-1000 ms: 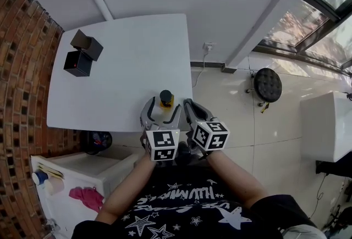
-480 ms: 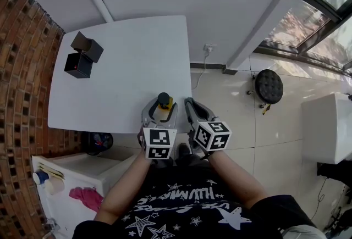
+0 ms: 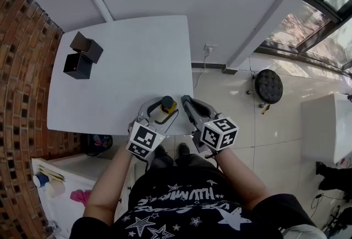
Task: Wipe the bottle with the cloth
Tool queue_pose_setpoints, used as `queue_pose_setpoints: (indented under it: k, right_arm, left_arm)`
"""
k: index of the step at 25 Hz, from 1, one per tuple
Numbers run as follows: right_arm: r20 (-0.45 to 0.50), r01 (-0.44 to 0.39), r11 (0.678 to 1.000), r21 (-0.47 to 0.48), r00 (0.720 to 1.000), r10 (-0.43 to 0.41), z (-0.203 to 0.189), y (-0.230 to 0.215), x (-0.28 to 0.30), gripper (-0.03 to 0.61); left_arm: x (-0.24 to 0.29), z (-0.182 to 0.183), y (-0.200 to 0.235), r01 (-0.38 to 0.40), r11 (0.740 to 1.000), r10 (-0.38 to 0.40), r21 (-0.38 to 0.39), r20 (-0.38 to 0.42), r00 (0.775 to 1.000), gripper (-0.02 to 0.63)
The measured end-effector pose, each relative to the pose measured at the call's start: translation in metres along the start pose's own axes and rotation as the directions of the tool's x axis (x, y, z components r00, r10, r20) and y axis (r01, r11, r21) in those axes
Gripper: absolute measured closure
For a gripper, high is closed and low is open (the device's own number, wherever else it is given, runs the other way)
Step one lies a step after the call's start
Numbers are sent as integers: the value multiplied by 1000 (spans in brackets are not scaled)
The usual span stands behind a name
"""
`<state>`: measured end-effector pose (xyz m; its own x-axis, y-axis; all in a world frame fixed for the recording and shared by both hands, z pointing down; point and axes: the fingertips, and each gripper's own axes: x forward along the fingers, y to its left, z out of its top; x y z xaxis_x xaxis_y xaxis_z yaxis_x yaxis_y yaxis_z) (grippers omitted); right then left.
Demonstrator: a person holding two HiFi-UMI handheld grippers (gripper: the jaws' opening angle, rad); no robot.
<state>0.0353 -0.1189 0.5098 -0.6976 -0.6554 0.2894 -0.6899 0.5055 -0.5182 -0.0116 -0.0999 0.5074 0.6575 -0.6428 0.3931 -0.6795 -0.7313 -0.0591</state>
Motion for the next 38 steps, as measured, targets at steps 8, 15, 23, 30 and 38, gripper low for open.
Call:
queue_pose_setpoints:
  k: [8, 15, 23, 30, 38]
  right_arm:
    - [12, -73, 997, -30, 997, 74, 20, 26, 0, 541]
    - [38, -65, 998, 19, 997, 64, 28, 34, 0, 541]
    - [62, -32, 999, 31, 998, 30, 33, 34, -8, 541]
    - [79, -57, 996, 65, 996, 52, 38, 41, -15, 541]
    - [70, -103, 984, 144, 993, 94, 29, 40, -14, 541]
  left_arm:
    - [-4, -1, -10, 242, 968, -244, 71, 9, 970, 393]
    - [-9, -2, -17, 434, 886, -434, 163, -41, 900, 394]
    - [-10, -2, -20, 491, 852, -488, 181, -69, 870, 391]
    - [-28, 3, -5, 362, 928, -364, 93, 4, 931, 370]
    - [-50, -18, -5, 106, 989, -99, -107, 72, 992, 370]
